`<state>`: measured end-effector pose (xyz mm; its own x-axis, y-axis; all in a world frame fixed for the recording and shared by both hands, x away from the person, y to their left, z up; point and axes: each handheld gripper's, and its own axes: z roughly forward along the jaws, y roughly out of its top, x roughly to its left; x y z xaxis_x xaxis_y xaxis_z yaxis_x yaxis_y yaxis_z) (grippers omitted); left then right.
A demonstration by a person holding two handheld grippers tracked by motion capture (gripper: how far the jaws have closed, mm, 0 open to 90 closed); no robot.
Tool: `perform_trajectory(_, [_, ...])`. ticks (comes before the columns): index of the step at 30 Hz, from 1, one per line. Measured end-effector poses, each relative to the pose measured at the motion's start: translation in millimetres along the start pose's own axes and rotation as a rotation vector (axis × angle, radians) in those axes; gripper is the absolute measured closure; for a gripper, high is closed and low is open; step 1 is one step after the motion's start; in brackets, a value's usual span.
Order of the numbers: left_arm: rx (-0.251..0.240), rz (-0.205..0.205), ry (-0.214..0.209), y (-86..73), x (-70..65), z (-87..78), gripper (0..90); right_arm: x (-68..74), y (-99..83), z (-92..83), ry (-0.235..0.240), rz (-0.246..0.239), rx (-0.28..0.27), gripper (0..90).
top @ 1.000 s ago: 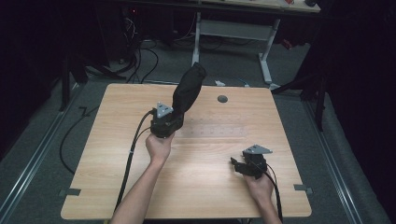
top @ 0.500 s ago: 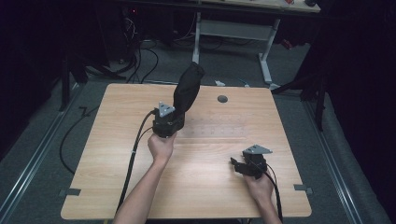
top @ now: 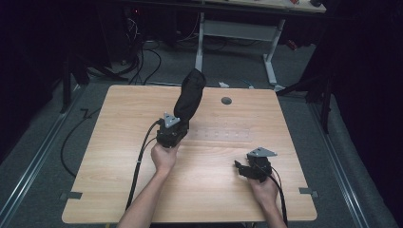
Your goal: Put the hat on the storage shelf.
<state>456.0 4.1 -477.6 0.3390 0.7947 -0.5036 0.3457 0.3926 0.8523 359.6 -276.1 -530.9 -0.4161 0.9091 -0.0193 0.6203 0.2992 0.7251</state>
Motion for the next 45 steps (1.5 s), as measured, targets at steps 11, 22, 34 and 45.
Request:
perform_trajectory(11, [0.044,0.022,-0.006,-6.5,5.6,-6.1,86.1,0.1,0.0,0.0,0.0,0.0,0.0,37.7])
perform_trajectory(22, [0.063,0.021,-0.018,-7.1,6.2,-11.4,77.9,0.1,0.0,0.0,0.0,0.001,0.0,37.7])
perform_trajectory(34, [0.067,0.027,-0.041,0.3,9.0,-29.5,48.1,0.2,0.0,0.0,0.0,0.001,0.0,37.7])
perform_trajectory(45, [0.08,0.017,-0.08,9.4,13.1,-48.7,41.3,0.2,0.1,0.0,-0.001,0.002,0.001,37.7])
